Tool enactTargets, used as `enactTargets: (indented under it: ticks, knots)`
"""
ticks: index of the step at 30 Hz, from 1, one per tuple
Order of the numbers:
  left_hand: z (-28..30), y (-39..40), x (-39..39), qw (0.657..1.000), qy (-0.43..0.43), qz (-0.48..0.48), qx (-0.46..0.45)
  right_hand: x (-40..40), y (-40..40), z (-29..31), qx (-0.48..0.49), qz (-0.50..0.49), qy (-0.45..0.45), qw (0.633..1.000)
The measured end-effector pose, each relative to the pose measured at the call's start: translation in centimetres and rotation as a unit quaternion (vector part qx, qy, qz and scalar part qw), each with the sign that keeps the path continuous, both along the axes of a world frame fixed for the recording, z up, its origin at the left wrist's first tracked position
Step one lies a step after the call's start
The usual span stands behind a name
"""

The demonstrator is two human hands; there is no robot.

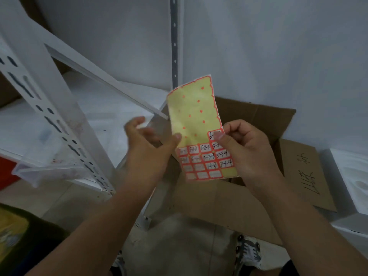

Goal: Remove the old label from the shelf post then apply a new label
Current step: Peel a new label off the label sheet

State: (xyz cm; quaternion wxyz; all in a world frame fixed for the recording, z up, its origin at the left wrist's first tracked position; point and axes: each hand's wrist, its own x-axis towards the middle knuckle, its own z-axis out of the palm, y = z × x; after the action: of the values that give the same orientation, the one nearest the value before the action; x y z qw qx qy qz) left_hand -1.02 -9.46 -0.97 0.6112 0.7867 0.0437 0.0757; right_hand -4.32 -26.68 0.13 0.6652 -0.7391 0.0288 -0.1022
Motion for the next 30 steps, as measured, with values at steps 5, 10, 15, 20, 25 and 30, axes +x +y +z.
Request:
enactTargets:
  ticks: [5,10,15,20,25,30]
  knots:
    - [-0.7,-0.8,-1.3,0.951,-0.257,-0.051,0.163,-0.4,1.5,-0.5,0.024,-0.027,-0.055,0.998]
    - [-1.7,-2.0,-1.5,0.961,-0.234,-0.09,0.114,-0.7,2.9,-1.0,0.045,-0.012,-0.093,0.995]
    - [-1.7,-2.1,-1.3,0.965,-0.236,-0.09,0.078,-0.6,3.2,-1.1,0.057,-0.009,-0.103,0.993]
    - [-1.6,-2.1,-1.4,0.969,-0.223,-0.09,0.052,-0.6,2.9,-1.3,0.047,-0.011,-0.098,0.994]
    - [-1.5,-2.2,-1.5,0.972,-0.21,-0.104,0.029,-0.6,2.9,-1.3,0.051,-0.009,-0.095,0.994]
    - [-1.7,-2.1,-1.5,0.961,-0.244,-0.097,0.083,-0.6,2.9,-1.4,0.049,-0.012,-0.101,0.994]
